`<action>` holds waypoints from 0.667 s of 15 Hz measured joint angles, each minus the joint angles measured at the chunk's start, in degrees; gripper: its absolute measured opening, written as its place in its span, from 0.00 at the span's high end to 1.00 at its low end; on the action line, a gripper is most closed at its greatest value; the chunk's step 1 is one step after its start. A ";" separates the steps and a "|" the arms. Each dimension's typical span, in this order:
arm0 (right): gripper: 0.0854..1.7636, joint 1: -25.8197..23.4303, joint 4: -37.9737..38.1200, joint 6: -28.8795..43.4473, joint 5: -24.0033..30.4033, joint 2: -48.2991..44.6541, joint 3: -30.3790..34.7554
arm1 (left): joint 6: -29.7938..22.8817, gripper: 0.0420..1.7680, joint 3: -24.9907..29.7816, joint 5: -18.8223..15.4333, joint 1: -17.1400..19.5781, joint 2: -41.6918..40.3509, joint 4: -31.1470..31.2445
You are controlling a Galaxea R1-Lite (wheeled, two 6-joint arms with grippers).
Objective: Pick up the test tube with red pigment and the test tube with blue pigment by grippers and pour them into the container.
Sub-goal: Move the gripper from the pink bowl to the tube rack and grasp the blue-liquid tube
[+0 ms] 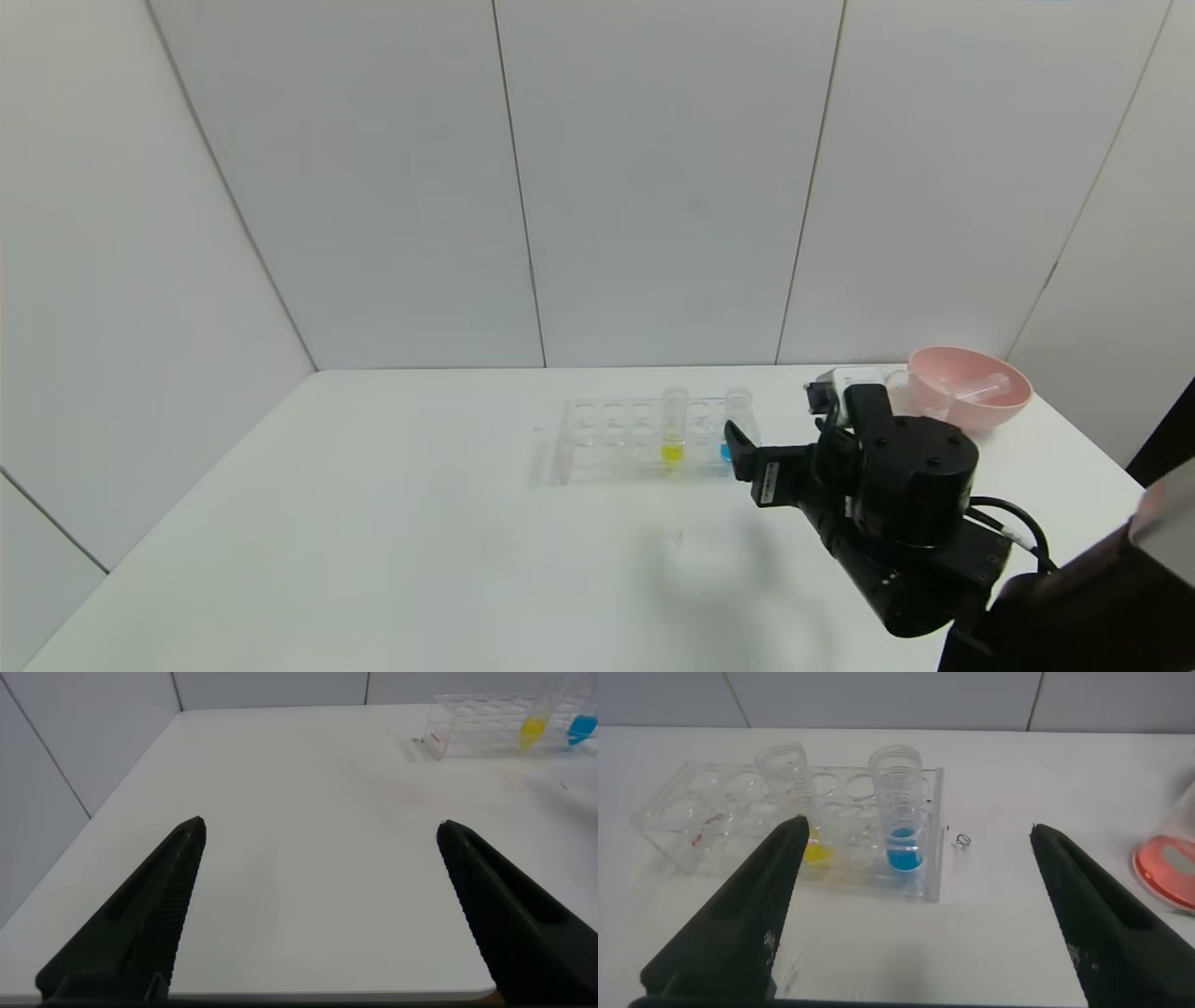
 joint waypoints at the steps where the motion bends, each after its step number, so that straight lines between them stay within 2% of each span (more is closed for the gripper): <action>1: 0.04 -0.09 0.00 -0.41 -0.05 1.66 -1.89 | 0.00 0.00 0.00 0.00 0.00 0.00 0.00; 6: 0.04 -1.10 0.17 -3.64 -0.05 8.98 -11.00 | 0.00 0.00 0.00 0.00 0.00 0.00 0.02; 10: 0.04 -1.96 0.28 -4.63 -0.02 12.91 -15.07 | 0.00 0.00 0.00 0.00 0.00 0.00 0.00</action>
